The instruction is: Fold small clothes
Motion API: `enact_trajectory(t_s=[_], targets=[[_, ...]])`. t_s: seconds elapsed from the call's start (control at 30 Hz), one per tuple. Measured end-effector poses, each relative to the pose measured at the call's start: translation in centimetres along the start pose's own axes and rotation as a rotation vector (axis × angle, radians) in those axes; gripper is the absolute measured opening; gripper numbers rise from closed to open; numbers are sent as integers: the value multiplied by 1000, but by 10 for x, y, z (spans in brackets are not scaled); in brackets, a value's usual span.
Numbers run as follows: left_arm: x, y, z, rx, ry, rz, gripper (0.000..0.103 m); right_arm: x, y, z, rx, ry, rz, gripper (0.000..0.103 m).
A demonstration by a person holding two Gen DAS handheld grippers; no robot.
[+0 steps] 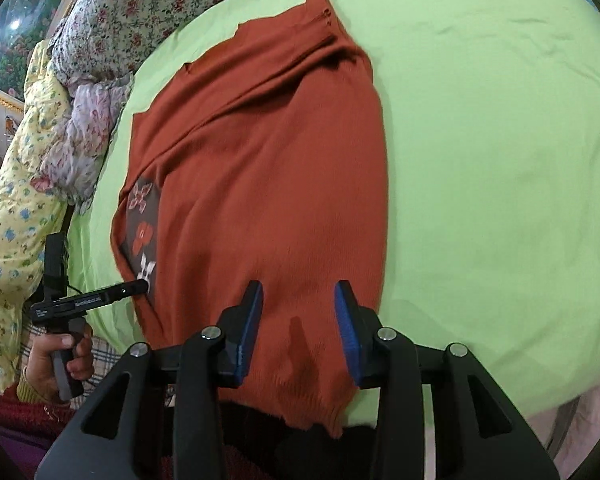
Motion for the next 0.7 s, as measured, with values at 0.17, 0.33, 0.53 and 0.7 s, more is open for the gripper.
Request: enact_trajectory(t_s=[0.17, 0.33, 0.53, 0.7], targets=[[-42, -13, 15, -19, -76, 54, 41, 0, -28, -4, -38, -8, 4, 46], [-42, -19, 19, -45, -162, 89, 66, 9, -46, -5, -75, -30, -5, 46], [-18, -21, 6, -88, -149, 80, 83, 16, -54, -7, -83, -8, -25, 51], [6, -23, -4, -41, -55, -22, 76, 8, -57, -11, -88, -23, 19, 55]])
Point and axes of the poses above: each gripper's, at about its wrist camera, not at the fingertips, and z roughly against the way its jaws point, x to its right, y to its top, the point moved 5 cm from there along -z, roughly the way its jaws point, and after that the axes turned 14 degrees about z, right-handed, at the moved point
